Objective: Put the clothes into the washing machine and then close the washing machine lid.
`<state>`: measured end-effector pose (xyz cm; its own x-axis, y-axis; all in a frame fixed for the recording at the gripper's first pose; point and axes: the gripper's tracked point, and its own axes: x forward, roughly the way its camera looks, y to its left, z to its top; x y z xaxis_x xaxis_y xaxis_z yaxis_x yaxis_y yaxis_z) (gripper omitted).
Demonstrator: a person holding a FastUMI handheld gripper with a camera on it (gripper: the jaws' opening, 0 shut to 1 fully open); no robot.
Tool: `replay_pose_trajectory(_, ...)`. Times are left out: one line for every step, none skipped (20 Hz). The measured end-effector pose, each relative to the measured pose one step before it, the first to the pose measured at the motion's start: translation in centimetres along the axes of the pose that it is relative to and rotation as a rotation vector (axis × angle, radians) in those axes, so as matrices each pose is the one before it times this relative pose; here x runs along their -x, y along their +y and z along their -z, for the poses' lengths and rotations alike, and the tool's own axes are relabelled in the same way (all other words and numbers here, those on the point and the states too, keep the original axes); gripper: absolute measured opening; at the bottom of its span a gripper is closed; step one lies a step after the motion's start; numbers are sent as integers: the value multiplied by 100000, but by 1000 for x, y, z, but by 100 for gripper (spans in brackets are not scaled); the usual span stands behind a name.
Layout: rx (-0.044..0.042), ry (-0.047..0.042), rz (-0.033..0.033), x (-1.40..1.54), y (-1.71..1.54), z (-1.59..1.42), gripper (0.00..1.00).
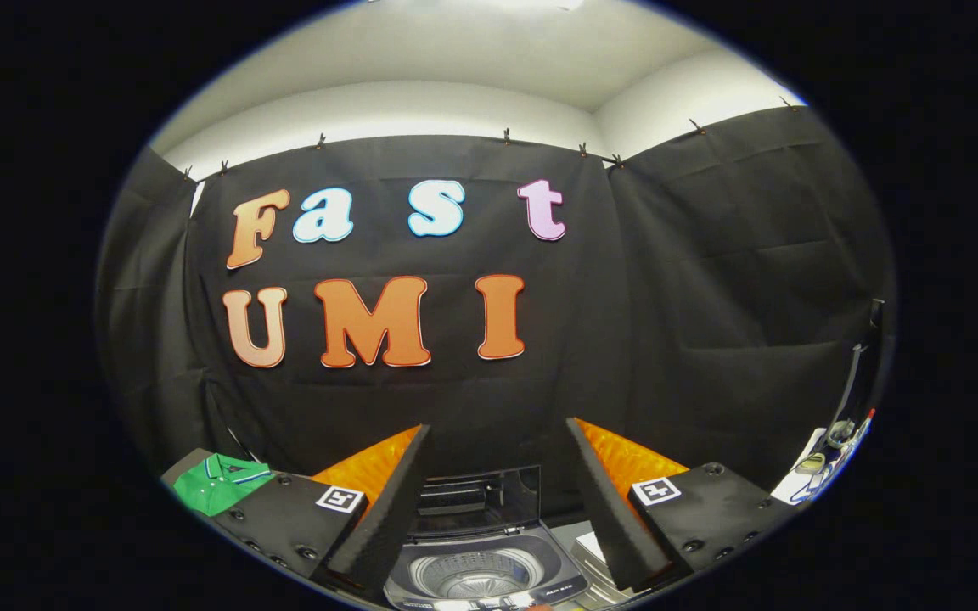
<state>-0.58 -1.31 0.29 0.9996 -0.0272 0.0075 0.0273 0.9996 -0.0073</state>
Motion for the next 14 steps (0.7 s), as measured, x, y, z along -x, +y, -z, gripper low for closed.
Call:
replay_pose_trajectory(10, -264, 174, -53, -79, -152, 99)
replay_pose_trajectory(348, 218, -214, 143, 95, 109, 99)
replay_pose_trajectory(393, -80, -94, 29, 167, -25, 99)
replay_pose_trajectory(225, -386, 385, 34, -48, -105, 99)
replay_pose_trajectory(221, -329, 365, -37, -4, -86, 99)
replay_pose_trajectory(229, -1, 326, 140, -75, -22, 99)
replay_pose_trajectory(198, 232, 6, -14, 117, -65, 99)
replay_pose_trajectory(201, 324, -111, 138, 264, 62, 99)
replay_pose_trajectory(119, 126, -101, -51, 186, 57, 99)
replay_pose_trajectory(101, 113, -204, -62, 283, 44, 99)
replay_pose_trajectory(0, 60, -300, -84, 344, 10, 99)
replay_pose_trajectory(-131, 55, -592, -40, 422, 198, 99)
replay_pose_trajectory(-322, 249, -776, -179, 552, 130, 99)
replay_pose_trajectory(-336, 544, -900, -95, 515, 138, 99)
